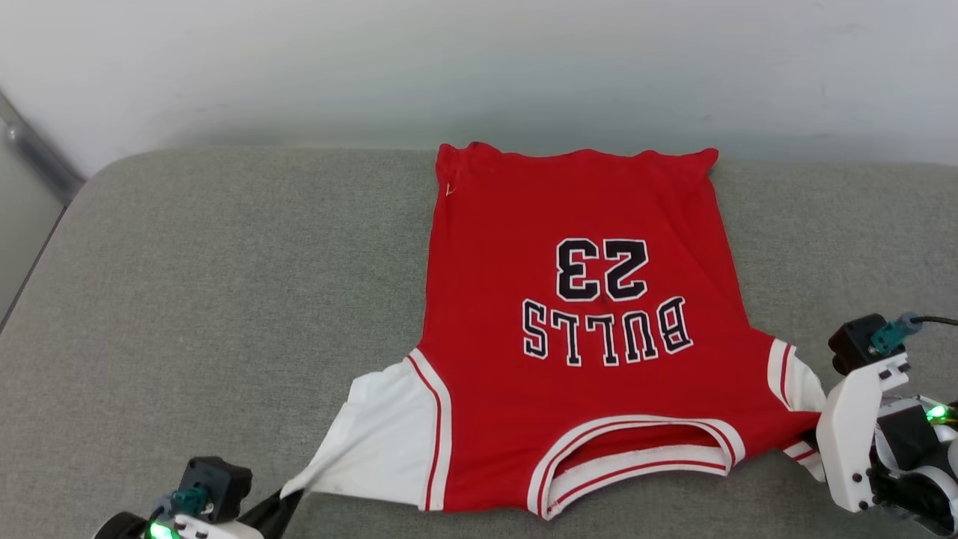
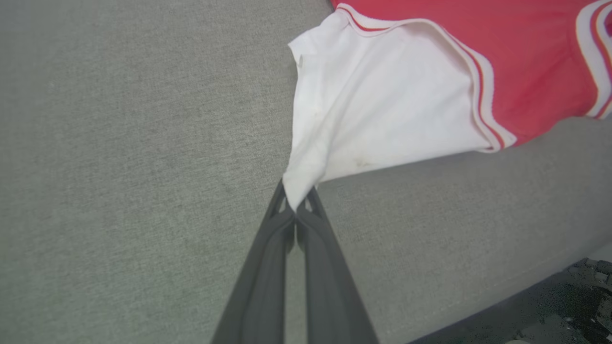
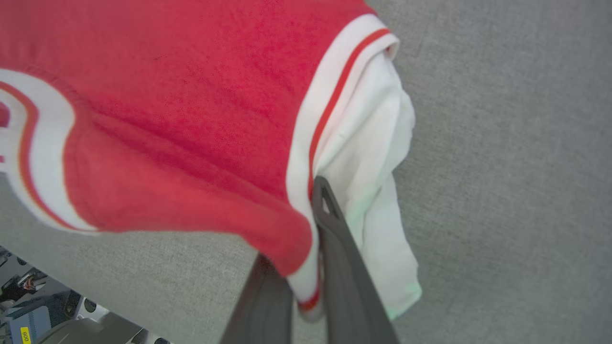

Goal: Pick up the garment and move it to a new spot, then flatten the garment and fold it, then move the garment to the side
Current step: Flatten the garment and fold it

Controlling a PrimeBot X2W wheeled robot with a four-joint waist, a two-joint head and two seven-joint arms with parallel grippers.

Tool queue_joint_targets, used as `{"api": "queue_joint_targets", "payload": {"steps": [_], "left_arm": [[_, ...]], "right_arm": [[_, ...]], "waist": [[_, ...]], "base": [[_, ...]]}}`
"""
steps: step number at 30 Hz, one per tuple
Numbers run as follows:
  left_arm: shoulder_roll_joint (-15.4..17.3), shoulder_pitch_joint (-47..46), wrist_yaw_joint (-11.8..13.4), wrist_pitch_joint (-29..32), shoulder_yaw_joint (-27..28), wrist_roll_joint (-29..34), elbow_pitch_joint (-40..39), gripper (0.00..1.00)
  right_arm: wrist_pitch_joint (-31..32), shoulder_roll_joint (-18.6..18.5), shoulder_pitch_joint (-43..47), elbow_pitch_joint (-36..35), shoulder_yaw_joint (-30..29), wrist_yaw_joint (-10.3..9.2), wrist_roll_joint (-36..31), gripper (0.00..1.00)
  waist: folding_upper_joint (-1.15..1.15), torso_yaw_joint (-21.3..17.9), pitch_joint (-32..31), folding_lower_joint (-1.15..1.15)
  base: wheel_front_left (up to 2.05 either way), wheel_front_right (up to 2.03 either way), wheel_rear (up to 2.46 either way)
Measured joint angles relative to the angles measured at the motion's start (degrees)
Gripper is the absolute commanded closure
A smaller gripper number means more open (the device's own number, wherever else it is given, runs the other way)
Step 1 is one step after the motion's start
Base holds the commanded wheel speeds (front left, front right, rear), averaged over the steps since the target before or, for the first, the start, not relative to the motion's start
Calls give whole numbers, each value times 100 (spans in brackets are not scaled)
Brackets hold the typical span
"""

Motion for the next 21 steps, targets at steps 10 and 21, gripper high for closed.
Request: {"api": "queue_joint_targets", "payload": {"steps": [10, 21], "left_arm": [[180, 782, 201, 425, -179, -272, -584, 100], [82, 750, 165, 397, -238, -313, -579, 100]], "right_arm": [[702, -238, 1208, -794, -399, -1, 233, 100], [923, -232, 1708, -1120, -569, -1, 241, 100]], "waist": [[0, 22, -165, 0], [0, 54, -181, 1]], "base": [[0, 0, 0], [0, 0, 0]]}}
